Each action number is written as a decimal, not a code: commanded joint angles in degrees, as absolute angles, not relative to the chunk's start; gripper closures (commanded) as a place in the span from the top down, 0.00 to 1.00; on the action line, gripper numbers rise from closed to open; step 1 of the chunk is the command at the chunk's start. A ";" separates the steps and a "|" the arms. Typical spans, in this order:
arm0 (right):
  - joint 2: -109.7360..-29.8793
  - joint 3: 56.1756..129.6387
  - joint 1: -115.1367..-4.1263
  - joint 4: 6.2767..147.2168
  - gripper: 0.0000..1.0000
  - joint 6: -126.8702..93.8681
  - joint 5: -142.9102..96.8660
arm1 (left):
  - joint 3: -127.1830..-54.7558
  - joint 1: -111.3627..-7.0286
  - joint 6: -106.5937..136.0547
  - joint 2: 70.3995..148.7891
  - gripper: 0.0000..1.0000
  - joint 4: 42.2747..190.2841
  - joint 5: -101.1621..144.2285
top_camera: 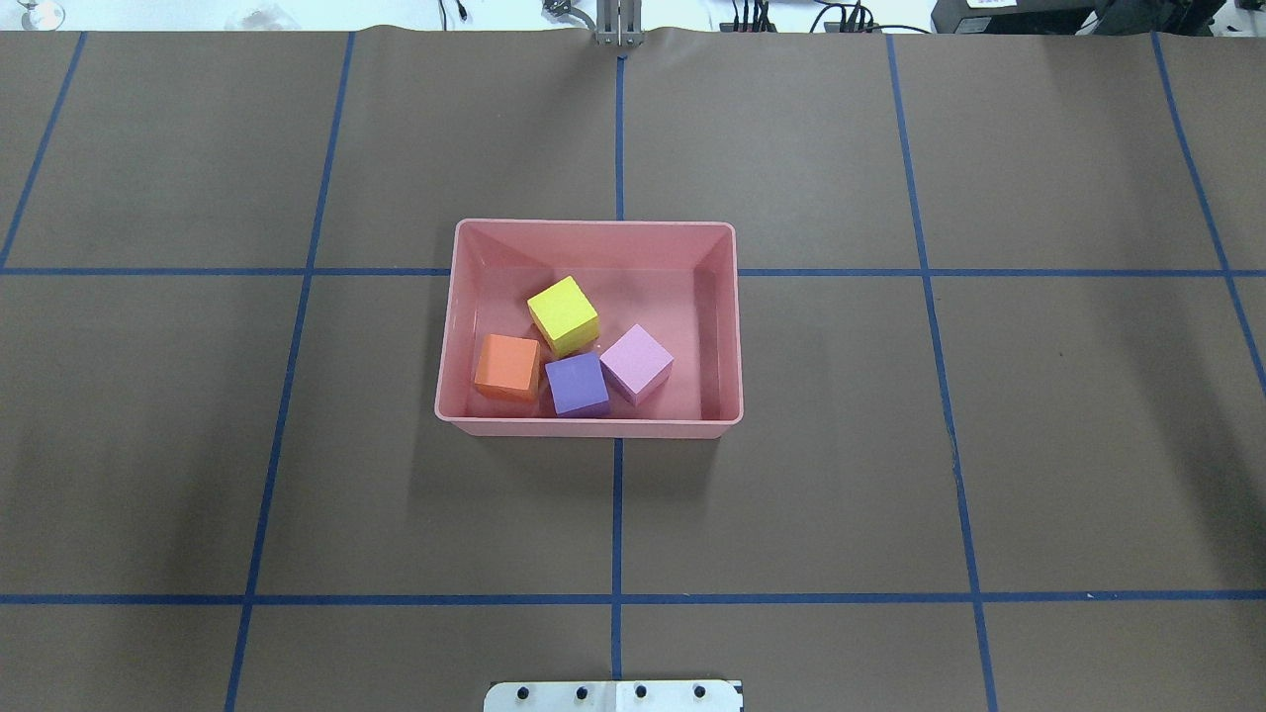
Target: Place blocks into pink bin with both arms
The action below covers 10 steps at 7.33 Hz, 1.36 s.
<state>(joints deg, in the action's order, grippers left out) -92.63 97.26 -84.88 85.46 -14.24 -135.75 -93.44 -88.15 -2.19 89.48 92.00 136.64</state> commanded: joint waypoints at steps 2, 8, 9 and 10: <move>-92.72 97.38 -84.90 85.43 1.00 -14.24 -135.79 | -93.60 -88.15 -2.20 89.47 1.00 92.02 136.76; -92.99 97.30 -84.90 85.08 1.00 -14.24 -135.88 | -93.69 -88.07 -2.20 89.03 1.00 92.11 137.11; -93.42 97.29 -84.90 84.82 1.00 -14.15 -135.88 | -93.69 -88.07 -2.20 89.03 1.00 92.11 137.11; -94.04 97.12 -84.90 84.73 1.00 -13.98 -135.88 | -93.69 -88.07 -2.20 89.12 1.00 92.11 136.76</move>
